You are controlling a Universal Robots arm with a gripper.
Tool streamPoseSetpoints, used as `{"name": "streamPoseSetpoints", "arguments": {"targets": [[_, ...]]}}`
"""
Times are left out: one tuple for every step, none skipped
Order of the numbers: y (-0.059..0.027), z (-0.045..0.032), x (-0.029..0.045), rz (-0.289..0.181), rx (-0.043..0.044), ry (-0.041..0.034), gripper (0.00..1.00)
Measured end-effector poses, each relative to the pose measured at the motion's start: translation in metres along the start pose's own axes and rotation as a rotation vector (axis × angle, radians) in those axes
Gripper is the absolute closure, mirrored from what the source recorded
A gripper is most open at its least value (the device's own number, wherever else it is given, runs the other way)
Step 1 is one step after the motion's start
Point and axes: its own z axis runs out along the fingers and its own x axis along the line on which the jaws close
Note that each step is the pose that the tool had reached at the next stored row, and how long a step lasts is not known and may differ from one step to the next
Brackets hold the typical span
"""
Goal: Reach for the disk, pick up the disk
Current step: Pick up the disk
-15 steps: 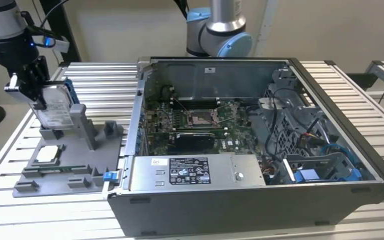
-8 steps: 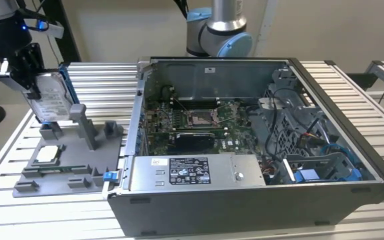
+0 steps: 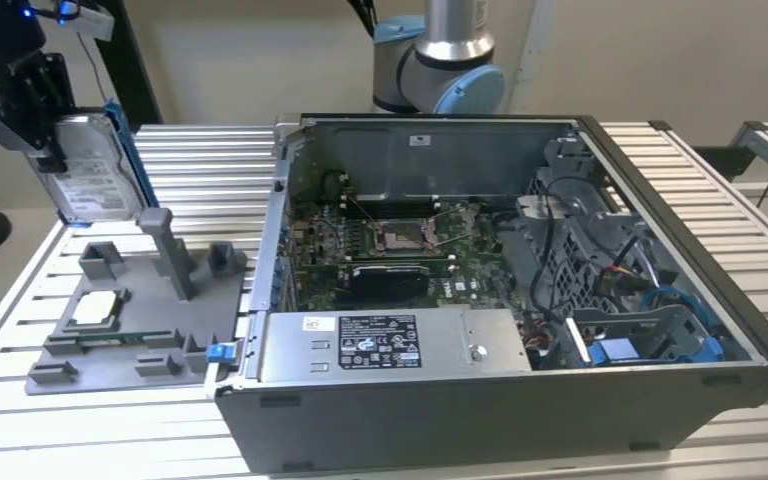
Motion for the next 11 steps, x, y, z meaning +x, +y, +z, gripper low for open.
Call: {"name": "streamPoseSetpoints", "arguments": {"targets": [[0.0001, -0.0044, -0.0001, 0.000, 0.0001, -0.0001, 1.00], [0.0002, -0.0084, -0.0001, 0.000, 0.0001, 0.0000, 1.00], [0.0003, -0.0121, -0.0002, 0.000, 0.0000, 0.0000, 1.00], [0.0003, -0.0155, -0.0002, 0.000, -0.0001, 0.0000, 1.00], [0.0004, -0.0190, -0.0003, 0.000, 0.0000, 0.0000, 1.00], [0.0005, -0.0220, -0.0003, 0.000, 0.0000, -0.0001, 1.00], [0.0006, -0.0253, -0.0004, 0.000, -0.0001, 0.0000, 1.00], [0.0006, -0.0286, -0.0004, 0.000, 0.0001, 0.0000, 1.00], [0.0007, -0.0316, -0.0005, 0.000, 0.0001, 0.0000, 1.00], [0.0008, -0.0345, -0.0005, 0.000, 0.0001, 0.0000, 1.00], [0.0009, -0.0373, -0.0006, 0.000, -0.0001, 0.0000, 1.00]]}}
